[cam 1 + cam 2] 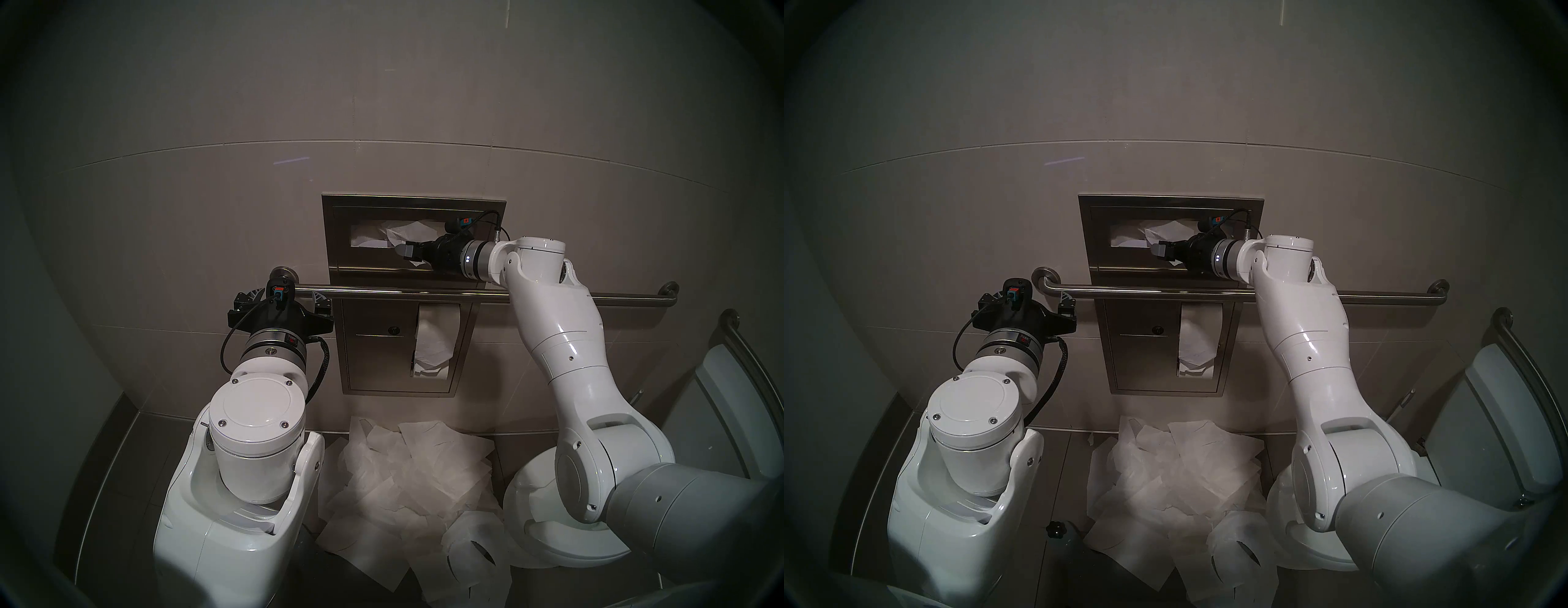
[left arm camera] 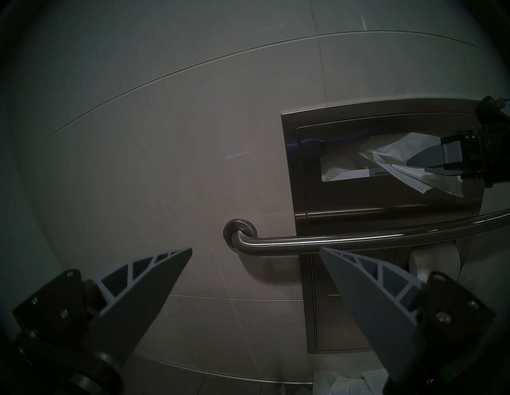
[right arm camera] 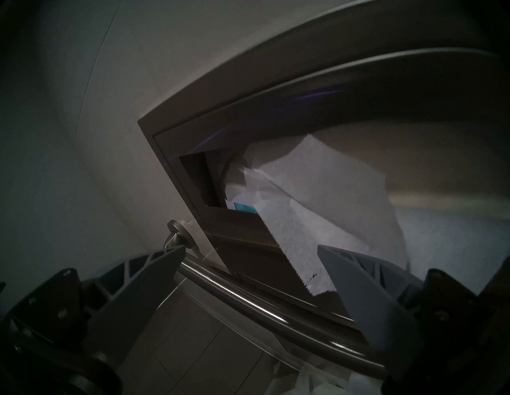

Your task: Take out a toilet seat cover

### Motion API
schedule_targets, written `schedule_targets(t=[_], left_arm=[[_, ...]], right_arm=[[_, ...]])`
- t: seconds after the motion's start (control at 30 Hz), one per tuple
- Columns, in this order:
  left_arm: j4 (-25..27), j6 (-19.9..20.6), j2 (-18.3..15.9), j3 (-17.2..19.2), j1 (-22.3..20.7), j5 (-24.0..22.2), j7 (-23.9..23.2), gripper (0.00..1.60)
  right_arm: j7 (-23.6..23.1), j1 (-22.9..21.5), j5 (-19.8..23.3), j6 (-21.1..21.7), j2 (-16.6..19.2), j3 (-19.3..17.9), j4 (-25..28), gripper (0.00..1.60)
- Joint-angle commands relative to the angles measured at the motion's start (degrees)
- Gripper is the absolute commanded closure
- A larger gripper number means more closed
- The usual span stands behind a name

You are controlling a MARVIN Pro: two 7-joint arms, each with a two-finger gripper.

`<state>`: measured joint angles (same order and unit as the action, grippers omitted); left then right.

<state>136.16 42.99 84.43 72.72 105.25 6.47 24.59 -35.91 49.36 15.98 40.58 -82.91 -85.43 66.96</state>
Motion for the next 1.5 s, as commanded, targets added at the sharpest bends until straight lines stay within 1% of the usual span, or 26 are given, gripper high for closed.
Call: schedule_targets(t=[0.0,0.03,0.13,0.17,0.2,0.27,0.33,0.37,0.4,0.53,0.7,0.83,1.03,1.33,1.4,1.47], left_arm=[[1.8,-0.5,0.1,0.1,-1.1,0.3,0.1,0.00],[1.8,-0.5,0.1,0.1,-1.1,0.3,0.1,0.00],[1.8,-0.5,0.1,0.1,-1.0,0.3,0.1,0.00],[1.8,-0.5,0.1,0.1,-1.0,0.3,0.1,0.00],[1.8,-0.5,0.1,0.1,-1.0,0.3,0.1,0.00],[1.8,-0.5,0.1,0.1,-1.0,0.3,0.1,0.00],[1.9,-0.5,0.1,0.1,-1.0,0.3,0.1,0.00],[1.9,-0.5,0.1,0.1,-1.0,0.3,0.1,0.00],[1.9,-0.5,0.1,0.1,-1.0,0.3,0.1,0.00],[1.9,-0.5,0.1,0.1,-1.0,0.3,0.1,0.00],[1.9,-0.5,0.1,0.1,-1.0,0.3,0.1,0.00],[1.9,-0.5,0.1,0.1,-1.0,0.3,0.1,0.00],[1.9,-0.5,0.1,0.1,-1.0,0.3,0.1,0.00],[1.8,-0.5,0.1,0.1,-1.0,0.3,0.1,0.00],[1.8,-0.5,0.1,0.1,-1.0,0.3,0.1,0.00],[1.8,-0.5,0.1,0.1,-1.0,0.3,0.1,0.00]], right_arm=[[-1.5,-4.4,0.0,-2.2,1.2,-0.3,0.6,0.00],[-1.0,-3.6,-0.1,-3.1,1.5,-0.8,1.4,0.00],[0.0,-2.6,-0.4,-4.2,1.6,-1.3,2.7,0.00],[1.5,-1.7,-0.7,-5.1,1.1,-1.9,3.6,0.00],[4.2,0.0,-0.6,-6.7,-0.3,-3.4,5.2,0.00],[4.5,0.7,-0.3,-6.9,-0.8,-3.9,5.6,0.00],[7.3,3.5,-0.6,-9.0,-2.3,-4.2,7.5,0.00],[8.8,4.9,-0.7,-9.3,-2.9,-4.6,9.2,0.00],[8.8,4.9,-0.7,-9.3,-2.9,-4.6,9.2,0.00],[11.7,6.9,-0.4,-9.6,-4.3,-5.3,10.3,0.00],[12.8,8.6,0.2,-9.5,-4.9,-5.8,10.4,0.00],[12.6,8.4,0.2,-9.9,-5.2,-5.2,8.8,0.00],[12.7,6.2,0.2,-10.4,-5.4,-4.8,6.2,0.00],[12.5,4.6,0.3,-11.1,-5.3,-4.5,4.5,0.00],[12.3,3.3,0.3,-11.5,-5.3,-4.4,3.3,0.00],[12.2,3.0,0.3,-11.7,-5.3,-4.4,2.9,0.00]])
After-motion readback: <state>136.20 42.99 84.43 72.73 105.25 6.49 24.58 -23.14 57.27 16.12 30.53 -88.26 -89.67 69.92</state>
